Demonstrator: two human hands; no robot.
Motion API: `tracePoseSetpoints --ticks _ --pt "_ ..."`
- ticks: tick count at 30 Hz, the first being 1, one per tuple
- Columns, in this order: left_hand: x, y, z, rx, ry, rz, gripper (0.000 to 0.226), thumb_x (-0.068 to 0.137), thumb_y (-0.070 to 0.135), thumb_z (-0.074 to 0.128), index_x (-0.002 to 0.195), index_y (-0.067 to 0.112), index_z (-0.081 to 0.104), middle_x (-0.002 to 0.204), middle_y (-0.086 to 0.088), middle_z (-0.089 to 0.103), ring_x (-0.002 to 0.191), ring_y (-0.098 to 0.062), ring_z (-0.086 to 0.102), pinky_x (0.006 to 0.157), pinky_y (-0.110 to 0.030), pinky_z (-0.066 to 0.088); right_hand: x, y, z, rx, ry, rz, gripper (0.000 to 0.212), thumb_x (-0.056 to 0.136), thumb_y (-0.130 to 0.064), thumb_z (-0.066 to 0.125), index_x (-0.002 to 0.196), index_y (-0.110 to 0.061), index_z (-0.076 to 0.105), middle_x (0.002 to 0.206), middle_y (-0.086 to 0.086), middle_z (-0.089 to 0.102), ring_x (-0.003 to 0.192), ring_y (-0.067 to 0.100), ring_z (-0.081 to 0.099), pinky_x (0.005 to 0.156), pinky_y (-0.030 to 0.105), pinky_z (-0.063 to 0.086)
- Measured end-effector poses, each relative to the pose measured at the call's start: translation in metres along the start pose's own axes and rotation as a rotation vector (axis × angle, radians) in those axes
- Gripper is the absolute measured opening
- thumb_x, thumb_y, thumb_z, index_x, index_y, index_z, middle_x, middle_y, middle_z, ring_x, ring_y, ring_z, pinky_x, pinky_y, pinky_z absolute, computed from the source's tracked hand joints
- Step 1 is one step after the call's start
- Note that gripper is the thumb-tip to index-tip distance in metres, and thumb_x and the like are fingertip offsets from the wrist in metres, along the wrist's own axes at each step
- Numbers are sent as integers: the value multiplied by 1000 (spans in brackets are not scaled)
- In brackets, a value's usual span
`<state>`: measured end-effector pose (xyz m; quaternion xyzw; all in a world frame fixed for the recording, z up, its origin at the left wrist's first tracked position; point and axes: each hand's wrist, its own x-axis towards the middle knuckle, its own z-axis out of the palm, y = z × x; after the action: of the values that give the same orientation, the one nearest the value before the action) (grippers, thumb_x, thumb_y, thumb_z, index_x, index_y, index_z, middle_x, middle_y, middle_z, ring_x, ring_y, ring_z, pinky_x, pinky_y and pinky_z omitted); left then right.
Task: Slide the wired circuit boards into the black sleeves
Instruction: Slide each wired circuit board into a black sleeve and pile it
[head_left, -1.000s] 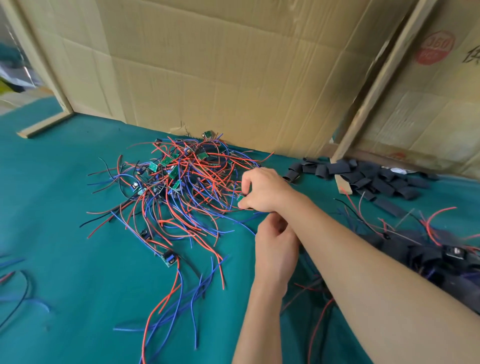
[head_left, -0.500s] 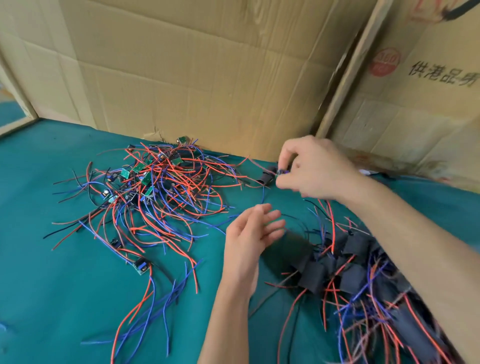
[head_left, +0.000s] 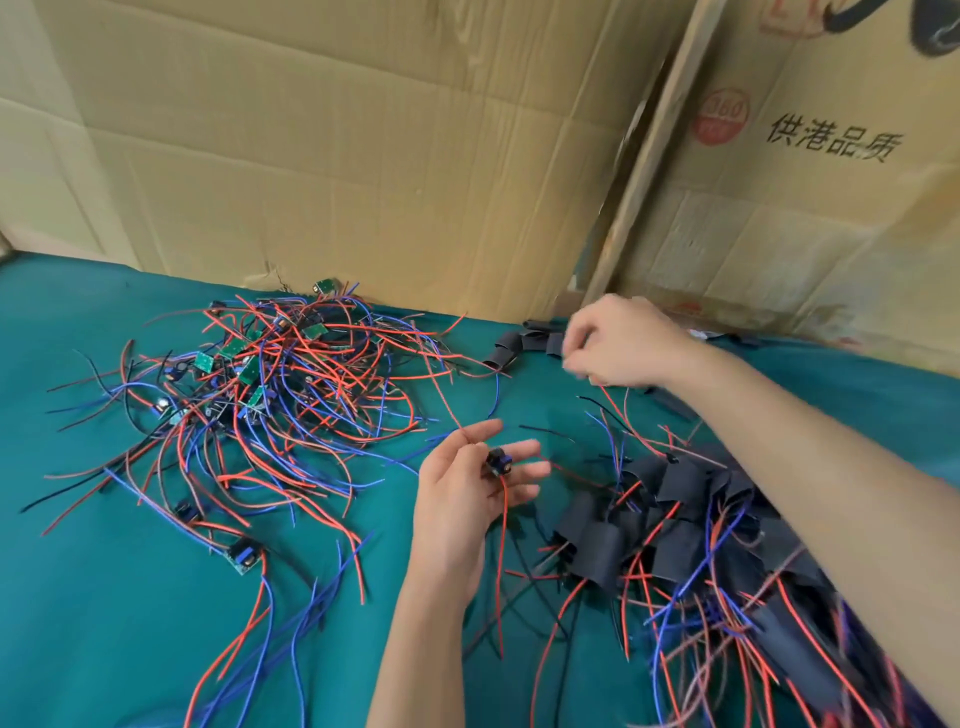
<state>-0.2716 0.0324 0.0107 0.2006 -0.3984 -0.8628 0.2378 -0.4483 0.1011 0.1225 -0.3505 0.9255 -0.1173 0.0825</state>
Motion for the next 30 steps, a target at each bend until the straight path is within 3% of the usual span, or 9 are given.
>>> tracePoseSetpoints --ticks 3,5,7,10,13,17,19,24,30 --pt "0 0 -3 98 -21 4 39 94 -5 27 120 3 55 96 -19 77 60 -24 69 46 -23 47 28 53 11 -215 22 265 23 88 -16 62 109 -14 70 125 20 65 113 38 63 97 41 55" --pt "-1 0 -4 140 -35 20 40 92 -5 27 120 3 56 95 -18 77 54 -24 65 43 -22 41 31 81 26 -256 -20 382 25 92 -21 64 113 -9 63 133 22 60 119 40 60 96 42 53" --pt "-1 0 -3 181 -41 33 43 91 -6 26 119 4 57 91 -17 77 48 -24 62 39 -22 38 31 91 37 -221 21 411 22 92 -33 68 97 -13 60 122 20 62 114 39 61 90 41 52" --pt "-3 -1 -3 247 -55 30 46 91 -5 24 121 7 56 82 -19 75 41 -24 56 36 -22 36 36 88 44 -152 113 404 42 88 -44 74 70 -17 47 98 16 59 94 35 62 75 37 47" --pt "-6 1 -3 316 -90 24 48 92 -2 24 124 13 56 79 -16 74 37 -22 52 35 -21 36 37 84 44 -113 171 422 31 83 -37 82 91 -11 67 109 17 66 101 38 65 78 39 54" --pt "-6 1 -3 354 -132 14 37 104 7 29 127 18 55 69 -12 71 34 -20 50 34 -20 37 33 77 28 -95 249 461 26 82 -24 81 104 -13 72 120 19 65 108 38 65 86 39 56" --pt "-7 0 -2 362 -142 17 30 109 17 32 128 20 55 66 -11 69 35 -21 51 34 -21 38 26 65 10 13 329 468 24 80 -24 81 100 -13 73 114 18 68 105 36 65 81 35 54" --pt "-10 2 2 374 -150 43 28 110 21 36 129 26 56 68 -13 71 35 -21 52 35 -21 39 -28 2 -7 574 429 238 19 59 -25 79 60 -16 61 55 -2 66 67 25 69 56 30 41" --pt "-9 1 5 409 -130 97 30 108 13 37 125 22 61 65 -7 68 36 -21 54 34 -21 39 -85 -40 67 651 281 60 22 69 -26 79 65 -19 58 61 -2 68 56 14 67 56 32 51"
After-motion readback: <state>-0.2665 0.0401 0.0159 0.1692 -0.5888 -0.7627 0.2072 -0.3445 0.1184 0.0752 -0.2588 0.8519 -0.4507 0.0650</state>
